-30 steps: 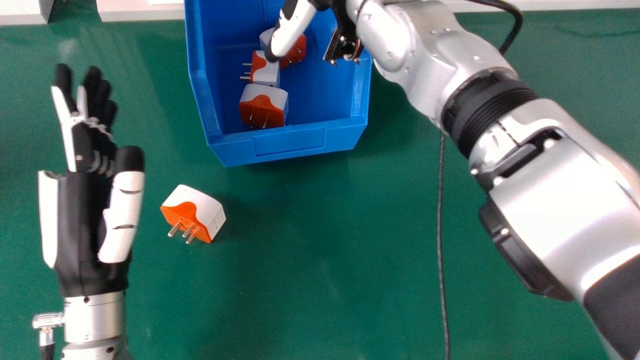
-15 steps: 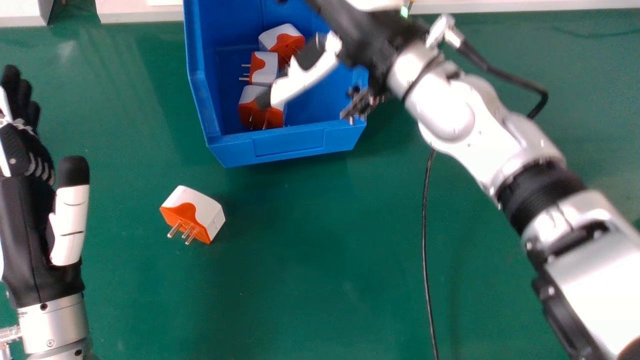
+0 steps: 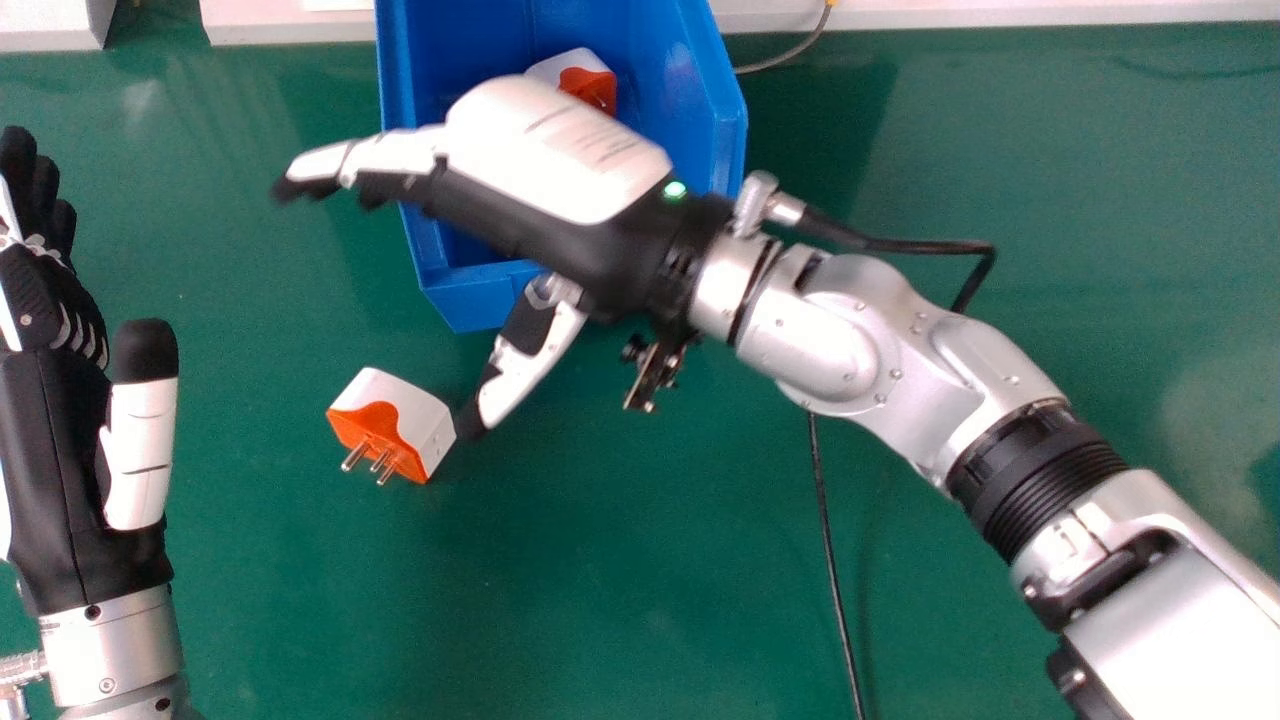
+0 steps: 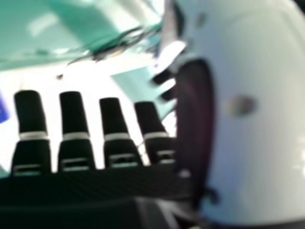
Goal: Pick all objects and put in blue box
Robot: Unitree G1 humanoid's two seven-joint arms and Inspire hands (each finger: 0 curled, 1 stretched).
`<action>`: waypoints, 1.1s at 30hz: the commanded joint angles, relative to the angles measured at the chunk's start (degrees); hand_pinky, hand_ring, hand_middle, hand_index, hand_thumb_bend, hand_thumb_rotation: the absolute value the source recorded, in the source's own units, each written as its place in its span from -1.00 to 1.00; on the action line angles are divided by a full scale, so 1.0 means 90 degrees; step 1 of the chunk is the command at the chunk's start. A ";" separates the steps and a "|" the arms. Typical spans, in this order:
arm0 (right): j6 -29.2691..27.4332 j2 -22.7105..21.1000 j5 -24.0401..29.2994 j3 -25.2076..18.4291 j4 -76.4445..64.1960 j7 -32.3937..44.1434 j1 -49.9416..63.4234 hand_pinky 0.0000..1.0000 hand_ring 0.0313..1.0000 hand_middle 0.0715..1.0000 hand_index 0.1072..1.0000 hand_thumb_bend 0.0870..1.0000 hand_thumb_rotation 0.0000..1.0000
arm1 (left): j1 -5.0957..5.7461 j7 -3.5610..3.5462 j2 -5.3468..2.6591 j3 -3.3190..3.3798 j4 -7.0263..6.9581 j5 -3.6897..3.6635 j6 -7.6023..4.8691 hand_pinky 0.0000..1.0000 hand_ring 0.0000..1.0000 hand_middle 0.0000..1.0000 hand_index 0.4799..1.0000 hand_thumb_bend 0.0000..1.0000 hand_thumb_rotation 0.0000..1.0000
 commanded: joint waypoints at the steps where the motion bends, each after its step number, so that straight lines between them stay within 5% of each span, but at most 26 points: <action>1: -0.0110 0.0051 -0.0029 0.0024 -0.0171 0.0013 -0.0288 0.25 0.50 0.61 0.61 0.89 -0.71 | 0.0027 0.0042 0.0063 -0.0043 -0.0087 -0.0029 -0.0051 1.00 1.00 1.00 0.94 0.59 0.85; 6: -0.0162 0.0187 -0.0413 0.0236 -0.0053 -0.0180 -0.0590 0.26 0.51 0.62 0.62 0.90 -0.70 | 0.0008 0.0052 0.0082 -0.0078 -0.0002 -0.0050 -0.0070 1.00 1.00 1.00 0.94 0.60 0.85; 9: -0.0167 0.0272 -0.0706 0.0425 0.0091 -0.0276 -0.0774 0.28 0.53 0.63 0.62 0.90 -0.69 | 0.0039 0.0051 0.0069 -0.0102 -0.0076 -0.0064 -0.0064 1.00 1.00 1.00 0.94 0.59 0.85; 24: 0.0369 0.0878 -0.1380 0.0994 0.1731 -0.0297 -0.2106 0.36 0.64 0.68 0.67 0.99 -0.56 | -0.0017 -0.0053 0.0117 -0.0228 0.0028 -0.0329 -0.0176 1.00 1.00 1.00 0.92 0.50 0.87; 33: 0.0897 0.1288 -0.2042 0.1668 0.2448 -0.0681 -0.2469 0.45 0.73 0.78 0.74 1.00 -0.54 | -0.0078 -0.0017 0.0163 -0.0219 0.0117 -0.0255 -0.0242 1.00 1.00 1.00 0.92 0.49 0.86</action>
